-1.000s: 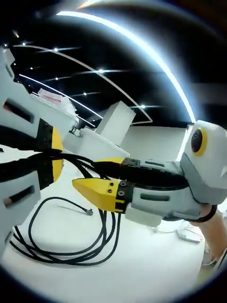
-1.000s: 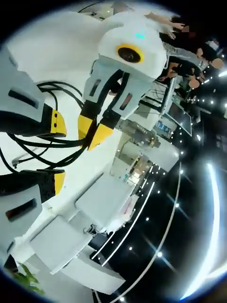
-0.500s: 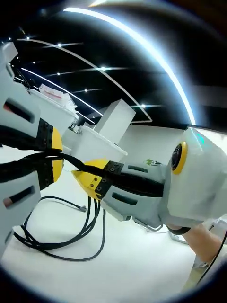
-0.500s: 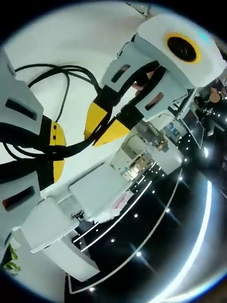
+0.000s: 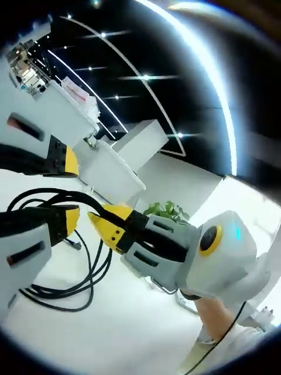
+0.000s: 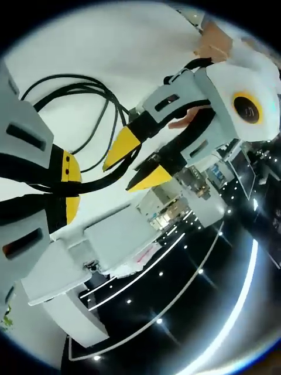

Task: Coil the Type-C to USB data cable on the desktop and secure it with Velcro straps.

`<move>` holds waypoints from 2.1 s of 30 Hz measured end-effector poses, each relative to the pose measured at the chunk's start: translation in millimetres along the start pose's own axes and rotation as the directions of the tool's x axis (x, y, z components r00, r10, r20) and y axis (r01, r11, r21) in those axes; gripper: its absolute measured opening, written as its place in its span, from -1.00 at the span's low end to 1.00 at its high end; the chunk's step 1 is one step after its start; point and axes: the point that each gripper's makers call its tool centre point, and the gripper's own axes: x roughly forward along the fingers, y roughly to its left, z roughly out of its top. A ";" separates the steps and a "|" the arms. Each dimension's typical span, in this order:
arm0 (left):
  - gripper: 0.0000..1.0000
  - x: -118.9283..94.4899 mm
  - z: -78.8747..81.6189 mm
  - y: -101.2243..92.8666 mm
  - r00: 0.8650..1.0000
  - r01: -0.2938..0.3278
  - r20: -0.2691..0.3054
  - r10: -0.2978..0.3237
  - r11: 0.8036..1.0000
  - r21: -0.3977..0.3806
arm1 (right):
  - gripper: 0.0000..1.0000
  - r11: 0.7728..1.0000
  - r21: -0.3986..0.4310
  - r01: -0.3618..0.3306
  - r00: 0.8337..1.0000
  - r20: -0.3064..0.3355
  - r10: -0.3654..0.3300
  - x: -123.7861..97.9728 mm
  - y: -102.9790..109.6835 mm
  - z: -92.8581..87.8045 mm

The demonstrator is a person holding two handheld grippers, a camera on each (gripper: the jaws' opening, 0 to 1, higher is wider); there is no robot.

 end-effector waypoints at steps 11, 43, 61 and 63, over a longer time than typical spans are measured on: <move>-0.65 1.2 -15.6 -9.0 0.996 0.066 -0.046 -0.072 0.990 -0.126 | -0.93 1.000 -0.012 -0.019 0.999 0.026 0.019 -2.4 5.3 5.0; -0.93 -19.4 0.3 13.7 0.999 -0.051 0.003 0.051 0.999 -0.006 | -0.48 0.572 0.797 -0.196 0.979 0.188 0.073 22.5 -0.1 -66.6; -0.93 -21.9 7.3 10.3 0.999 -0.047 0.023 0.046 0.999 0.022 | -0.93 0.725 0.664 -0.186 0.981 0.087 0.172 64.6 31.0 -77.1; -0.93 -21.9 3.8 11.1 0.999 -0.044 0.017 0.044 0.999 -0.020 | -0.94 0.715 0.680 -0.165 0.986 0.095 0.137 58.1 21.8 -75.9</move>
